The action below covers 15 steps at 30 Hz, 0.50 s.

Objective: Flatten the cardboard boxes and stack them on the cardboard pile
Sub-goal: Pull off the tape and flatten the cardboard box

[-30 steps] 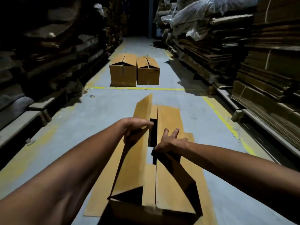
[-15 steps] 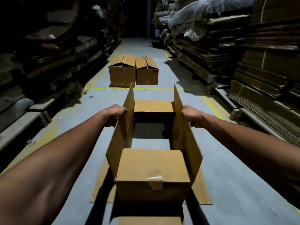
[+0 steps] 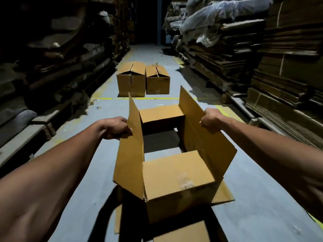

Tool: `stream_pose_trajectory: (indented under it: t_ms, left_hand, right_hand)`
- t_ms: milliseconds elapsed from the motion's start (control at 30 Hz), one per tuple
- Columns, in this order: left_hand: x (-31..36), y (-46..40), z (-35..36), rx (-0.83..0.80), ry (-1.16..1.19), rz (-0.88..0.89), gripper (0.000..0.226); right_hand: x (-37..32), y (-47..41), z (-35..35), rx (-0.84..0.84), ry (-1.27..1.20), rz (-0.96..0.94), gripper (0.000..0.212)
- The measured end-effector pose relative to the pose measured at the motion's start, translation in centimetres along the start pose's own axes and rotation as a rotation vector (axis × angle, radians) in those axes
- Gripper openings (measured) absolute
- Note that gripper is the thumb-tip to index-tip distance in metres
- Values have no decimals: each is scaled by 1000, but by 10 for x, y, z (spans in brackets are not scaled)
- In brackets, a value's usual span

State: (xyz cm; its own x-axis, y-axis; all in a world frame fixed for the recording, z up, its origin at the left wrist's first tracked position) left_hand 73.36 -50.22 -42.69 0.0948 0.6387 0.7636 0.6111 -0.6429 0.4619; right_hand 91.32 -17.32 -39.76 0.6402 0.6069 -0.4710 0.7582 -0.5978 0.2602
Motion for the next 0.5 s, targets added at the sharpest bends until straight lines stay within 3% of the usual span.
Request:
stream_pose_trajectory:
  t_ms: [100, 333, 500]
  left_hand:
    - [3, -2, 8, -17, -48, 25, 13]
    - [-4, -14, 14, -50, -25, 47, 29]
    - [5, -13, 26, -71, -65, 105, 20]
  right_hand:
    - [-7, -10, -1, 34, 17, -53, 6]
    - [12, -33, -4, 34, 217, -200, 23]
    - [10, -51, -7, 84, 251, -259, 37]
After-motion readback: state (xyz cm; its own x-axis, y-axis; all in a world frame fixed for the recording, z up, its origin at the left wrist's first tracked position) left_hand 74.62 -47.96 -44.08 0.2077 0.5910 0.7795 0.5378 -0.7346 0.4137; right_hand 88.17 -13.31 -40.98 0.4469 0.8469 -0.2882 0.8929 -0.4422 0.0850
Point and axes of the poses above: each hand's wrist, its own y-axis away from the middle knuckle, its own z-axis out of the palm, x = y × z, the point moved 2 cm from there along -y, towards the middle knuckle, and after that the axes turned 12 degrees about -x, right-handed, at the moved point
